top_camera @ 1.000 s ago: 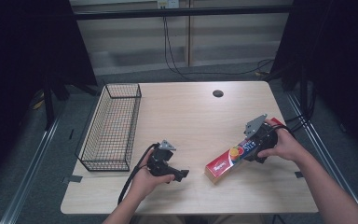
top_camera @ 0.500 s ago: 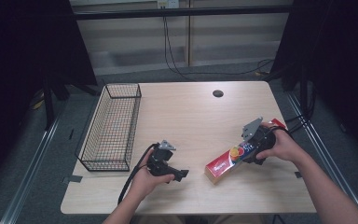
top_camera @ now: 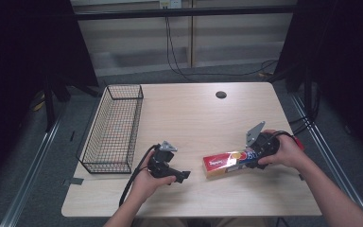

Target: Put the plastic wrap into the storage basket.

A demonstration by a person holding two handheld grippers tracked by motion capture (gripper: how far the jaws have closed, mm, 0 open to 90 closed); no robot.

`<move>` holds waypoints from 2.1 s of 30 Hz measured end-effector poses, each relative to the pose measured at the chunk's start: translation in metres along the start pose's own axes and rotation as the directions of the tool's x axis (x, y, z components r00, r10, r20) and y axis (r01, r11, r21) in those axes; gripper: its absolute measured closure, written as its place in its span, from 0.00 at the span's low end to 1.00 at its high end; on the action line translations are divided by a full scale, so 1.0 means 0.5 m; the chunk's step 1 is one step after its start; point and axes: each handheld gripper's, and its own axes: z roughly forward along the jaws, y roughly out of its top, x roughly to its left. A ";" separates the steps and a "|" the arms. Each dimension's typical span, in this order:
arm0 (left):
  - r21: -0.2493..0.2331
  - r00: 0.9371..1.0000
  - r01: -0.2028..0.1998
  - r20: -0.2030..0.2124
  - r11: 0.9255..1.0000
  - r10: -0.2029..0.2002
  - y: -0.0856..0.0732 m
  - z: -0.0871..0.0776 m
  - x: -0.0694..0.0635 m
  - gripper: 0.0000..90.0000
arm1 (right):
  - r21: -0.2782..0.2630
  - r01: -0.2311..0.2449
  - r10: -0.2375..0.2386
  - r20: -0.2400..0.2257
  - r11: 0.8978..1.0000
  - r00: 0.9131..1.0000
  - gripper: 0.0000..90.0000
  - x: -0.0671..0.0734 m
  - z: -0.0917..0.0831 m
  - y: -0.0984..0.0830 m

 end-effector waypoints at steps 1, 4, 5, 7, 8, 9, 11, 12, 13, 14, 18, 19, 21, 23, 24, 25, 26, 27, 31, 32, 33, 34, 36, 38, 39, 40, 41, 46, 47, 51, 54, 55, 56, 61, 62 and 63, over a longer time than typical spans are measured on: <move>0.013 1.000 -0.007 0.008 1.000 0.007 0.000 -0.001 0.001 0.06 | 0.005 -0.006 0.006 0.004 1.000 1.000 0.27 0.003 0.000 0.000; 0.018 1.000 -0.010 0.008 1.000 0.010 0.000 -0.001 0.000 0.06 | 0.016 -0.031 0.031 0.007 0.999 1.000 0.27 0.009 -0.001 0.000; 0.007 1.000 -0.002 0.001 1.000 0.002 0.000 0.000 -0.001 0.06 | 0.008 -0.018 0.018 0.012 1.000 1.000 0.27 0.008 0.000 -0.001; 0.004 1.000 -0.006 -0.006 1.000 0.006 0.000 0.000 -0.001 0.06 | 0.005 -0.006 0.005 0.022 1.000 1.000 0.26 0.011 0.001 -0.003; 0.005 1.000 -0.005 -0.009 1.000 0.005 0.000 -0.002 0.000 0.06 | 0.006 -0.010 0.010 0.024 1.000 1.000 0.26 0.013 0.001 -0.003; 0.006 1.000 -0.005 -0.011 1.000 0.005 0.000 -0.002 0.000 0.06 | 0.003 -0.011 0.011 0.024 1.000 1.000 0.26 0.013 0.001 -0.004; 0.005 1.000 -0.007 -0.003 1.000 0.007 0.000 -0.002 0.001 0.06 | 0.003 -0.021 0.021 0.001 1.000 1.000 0.27 0.008 -0.004 -0.007; 0.011 1.000 -0.010 0.000 1.000 0.010 0.000 -0.003 0.002 0.06 | 0.006 -0.027 0.027 -0.002 1.000 1.000 0.27 0.006 -0.006 -0.008; 0.009 1.000 -0.009 -0.010 1.000 0.009 0.000 -0.003 0.001 0.06 | 0.013 -0.027 0.027 -0.002 1.000 1.000 0.27 0.005 -0.008 -0.010; 0.006 1.000 -0.006 -0.005 1.000 0.007 -0.001 -0.002 0.001 0.06 | 0.020 -0.027 0.027 0.000 0.999 1.000 0.27 0.003 -0.008 -0.012; 0.012 1.000 -0.007 -0.009 1.000 0.007 0.000 -0.001 0.001 0.07 | 0.018 -0.051 0.051 -0.011 0.999 0.999 0.25 -0.005 -0.015 -0.026; 0.008 1.000 -0.007 -0.004 1.000 0.007 0.000 -0.001 0.002 0.07 | 0.022 -0.050 0.050 -0.008 0.999 0.999 0.25 -0.006 -0.016 -0.029; 0.016 1.000 -0.008 0.005 1.000 0.008 0.000 -0.001 0.002 0.07 | 0.035 -0.070 0.071 -0.009 0.997 0.997 0.24 -0.006 -0.018 -0.036; 0.010 1.000 -0.008 0.004 1.000 0.008 0.000 0.001 0.001 0.07 | 0.033 -0.064 0.064 -0.002 0.997 0.998 0.24 -0.010 -0.020 -0.043; 0.012 1.000 -0.009 0.002 1.000 0.009 0.000 0.001 0.001 0.07 | 0.034 -0.061 0.061 0.004 0.998 0.998 0.24 -0.011 -0.021 -0.046; 0.014 1.000 -0.010 0.000 1.000 0.010 0.000 0.001 0.001 0.07 | 0.036 -0.078 0.078 0.005 0.996 0.997 0.24 -0.011 -0.023 -0.050; 0.013 1.000 -0.008 0.000 1.000 0.008 -0.001 0.001 0.001 0.07 | 0.033 -0.082 0.082 0.009 0.996 0.997 0.24 -0.011 -0.024 -0.052; 0.013 1.000 -0.006 -0.010 1.000 0.007 -0.001 0.001 0.000 0.07 | 0.029 -0.067 0.067 0.010 0.997 0.998 0.25 -0.011 -0.024 -0.054; 0.015 1.000 -0.012 0.000 1.000 0.012 -0.002 0.001 0.004 0.07 | 0.062 -0.069 0.069 -0.003 0.996 0.998 0.28 -0.009 -0.019 -0.053; 0.016 1.000 -0.013 0.000 1.000 0.013 -0.002 0.002 0.004 0.07 | 0.073 -0.045 0.046 -0.014 0.996 0.999 0.31 -0.009 -0.015 -0.052; 0.016 1.000 -0.013 0.000 1.000 0.013 -0.002 0.002 0.004 0.07 | 0.081 -0.029 0.031 -0.022 0.996 0.999 0.33 -0.008 -0.013 -0.050; 0.024 1.000 -0.016 -0.004 1.000 0.016 -0.001 0.001 0.004 0.07 | 0.085 -0.028 0.030 -0.027 0.996 0.999 0.36 -0.006 -0.013 -0.050; 0.027 1.000 -0.016 -0.003 1.000 0.016 -0.001 0.002 0.004 0.07 | 0.084 -0.010 0.013 -0.029 0.996 0.999 0.40 -0.001 -0.016 -0.048; 0.028 1.000 -0.018 -0.003 0.999 0.018 -0.001 0.002 0.004 0.07 | 0.085 -0.029 0.033 -0.042 0.996 0.999 0.45 0.011 -0.017 -0.043; 0.027 1.000 -0.018 -0.003 0.999 0.018 -0.001 0.002 0.004 0.07 | 0.091 -0.053 0.056 -0.030 0.994 0.998 0.45 0.017 -0.018 -0.041; 0.023 1.000 -0.012 -0.006 1.000 0.012 -0.001 0.002 0.003 0.07 | 0.093 -0.050 0.051 -0.008 0.994 0.999 0.45 0.023 -0.018 -0.038; 0.018 1.000 -0.009 -0.006 1.000 0.009 -0.001 0.001 0.003 0.07 | 0.086 -0.047 0.047 0.002 0.995 0.999 0.45 0.025 -0.017 -0.036; 0.006 1.000 -0.005 -0.021 1.000 0.005 0.005 -0.007 0.001 0.07 | 0.073 -0.082 0.078 0.055 0.994 0.995 0.46 0.031 -0.020 -0.015; 0.007 1.000 -0.013 -0.013 1.000 0.013 0.006 -0.010 0.004 0.07 | 0.056 -0.108 0.106 0.037 0.993 0.994 0.48 0.030 -0.024 -0.010; -0.002 1.000 -0.009 -0.020 1.000 0.009 0.007 -0.015 0.006 0.07 | 0.010 -0.175 0.175 0.032 0.984 0.984 0.49 0.029 -0.039 0.005; -0.007 1.000 -0.018 -0.025 1.000 0.017 0.012 -0.021 0.003 0.07 | -0.014 -0.171 0.172 0.035 0.985 0.985 0.49 0.030 -0.049 0.010; -0.022 1.000 -0.017 -0.025 1.000 0.016 0.015 -0.023 0.002 0.07 | -0.027 -0.169 0.169 0.029 0.985 0.985 0.49 0.029 -0.053 0.011; -0.024 1.000 -0.016 -0.012 1.000 0.016 0.019 -0.027 0.003 0.07 | -0.029 -0.167 0.168 0.034 0.986 0.985 0.49 0.031 -0.057 0.014; -0.047 1.000 -0.029 -0.010 0.998 0.029 0.035 -0.041 0.000 0.06 | -0.010 -0.174 0.175 0.044 0.985 0.984 0.48 0.040 -0.072 0.029; -0.053 1.000 -0.031 -0.006 0.998 0.031 0.039 -0.045 0.000 0.05 | -0.022 -0.165 0.166 0.036 0.986 0.986 0.49 0.038 -0.074 0.031; -0.057 0.999 -0.034 -0.002 0.998 0.034 0.044 -0.050 0.001 0.05 | -0.020 -0.169 0.169 0.031 0.985 0.985 0.49 0.038 -0.077 0.033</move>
